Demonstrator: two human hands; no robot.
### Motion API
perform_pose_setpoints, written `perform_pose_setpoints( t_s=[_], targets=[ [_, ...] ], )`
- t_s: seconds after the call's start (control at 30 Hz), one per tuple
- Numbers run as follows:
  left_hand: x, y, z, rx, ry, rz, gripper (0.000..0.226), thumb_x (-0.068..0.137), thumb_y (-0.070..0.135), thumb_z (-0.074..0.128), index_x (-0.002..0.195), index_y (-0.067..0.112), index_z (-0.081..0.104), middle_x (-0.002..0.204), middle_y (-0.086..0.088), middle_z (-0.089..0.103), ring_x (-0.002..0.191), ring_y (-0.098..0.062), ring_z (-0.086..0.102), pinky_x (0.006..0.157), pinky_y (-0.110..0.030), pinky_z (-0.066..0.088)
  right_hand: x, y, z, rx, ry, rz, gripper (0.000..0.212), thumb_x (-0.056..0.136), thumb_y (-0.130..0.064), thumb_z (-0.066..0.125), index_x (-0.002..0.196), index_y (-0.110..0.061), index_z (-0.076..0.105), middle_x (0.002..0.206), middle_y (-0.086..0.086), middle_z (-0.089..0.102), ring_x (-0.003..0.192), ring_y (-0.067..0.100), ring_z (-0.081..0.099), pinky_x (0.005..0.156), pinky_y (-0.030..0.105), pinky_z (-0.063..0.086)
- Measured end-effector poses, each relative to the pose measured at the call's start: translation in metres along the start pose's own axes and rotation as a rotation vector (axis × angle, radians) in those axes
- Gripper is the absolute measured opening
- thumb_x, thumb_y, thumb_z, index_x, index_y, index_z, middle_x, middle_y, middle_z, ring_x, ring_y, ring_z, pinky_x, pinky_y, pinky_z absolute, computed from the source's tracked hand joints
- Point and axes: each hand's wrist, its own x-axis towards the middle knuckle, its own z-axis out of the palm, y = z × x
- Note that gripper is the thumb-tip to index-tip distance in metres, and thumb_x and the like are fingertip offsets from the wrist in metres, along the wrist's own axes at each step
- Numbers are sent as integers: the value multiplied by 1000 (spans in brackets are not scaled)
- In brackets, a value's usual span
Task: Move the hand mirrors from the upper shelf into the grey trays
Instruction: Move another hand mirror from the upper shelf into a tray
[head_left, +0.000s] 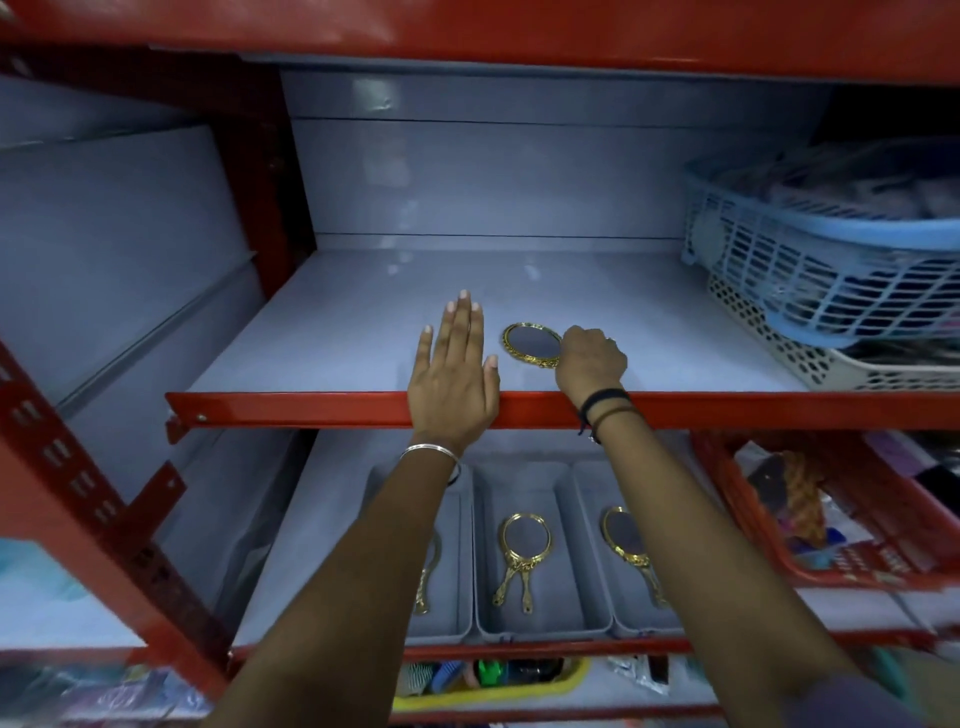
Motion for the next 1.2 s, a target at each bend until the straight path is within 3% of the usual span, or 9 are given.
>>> perform_pose_setpoints(
  t_s=[0.13,0.2,0.23,0.33,0.4,0.57,0.77,0.93,1.2],
  targets=[
    [2,0,2,15,10,10,62,91,33,25,148,8,27,157,-8,25,146,-20,24,118,-38,18,10,5,-1,27,-78,40,23,83,-1,53,103,-6,61,115,11,63,106,30,59,85,34,47],
    [1,1,1,11,11,4,62,90,32,26,148,7,28,156,-8,27,145,-21,26,118,-39,21,14,11,-6,132,-147,44,5,85,-6,53,80,-7,54,99,10,58,90,27,57,73,31,45],
    [1,1,1,10,11,6,63,90,32,26,147,7,28,156,-9,27,145,-21,27,117,-39,22,18,15,-8,217,-187,40,12,86,-10,56,77,-7,48,96,9,54,85,25,53,70,29,43],
    [0,1,-1,7,11,4,63,90,32,25,147,6,29,156,-10,28,144,-22,27,117,-37,21,22,28,-14,616,-266,66,24,84,-17,66,93,-5,46,85,7,47,72,19,47,58,22,43],
    [-1,2,-3,9,18,11,62,90,32,25,146,6,30,155,-10,29,144,-23,28,117,-35,20,15,37,-21,829,-263,62,20,84,-17,68,88,-4,52,70,4,41,56,13,40,46,19,38],
    [-3,3,-3,22,42,16,61,91,31,26,145,5,33,154,-11,32,143,-23,31,116,-33,20,-30,70,-37,1107,-400,-47,16,88,-12,63,72,-9,62,59,1,49,54,12,47,51,19,46],
    [-5,3,-1,16,64,20,60,91,29,27,145,3,31,154,-13,30,143,-25,30,116,-38,25,-70,139,4,1120,-608,-37,13,88,-12,61,75,-16,62,59,-9,54,55,4,48,57,17,42],
    [-7,4,2,16,81,14,60,92,29,27,147,3,28,156,-13,27,145,-26,27,117,-39,22,-89,201,63,1066,-762,134,9,81,-18,68,74,-17,62,65,-3,48,61,10,40,59,24,35],
    [-6,5,8,9,116,-13,60,94,30,22,148,4,25,157,-13,24,146,-25,23,119,-36,17,-68,249,145,954,-565,511,15,81,-11,71,67,-11,64,57,3,55,52,16,49,56,26,46]
  ],
)
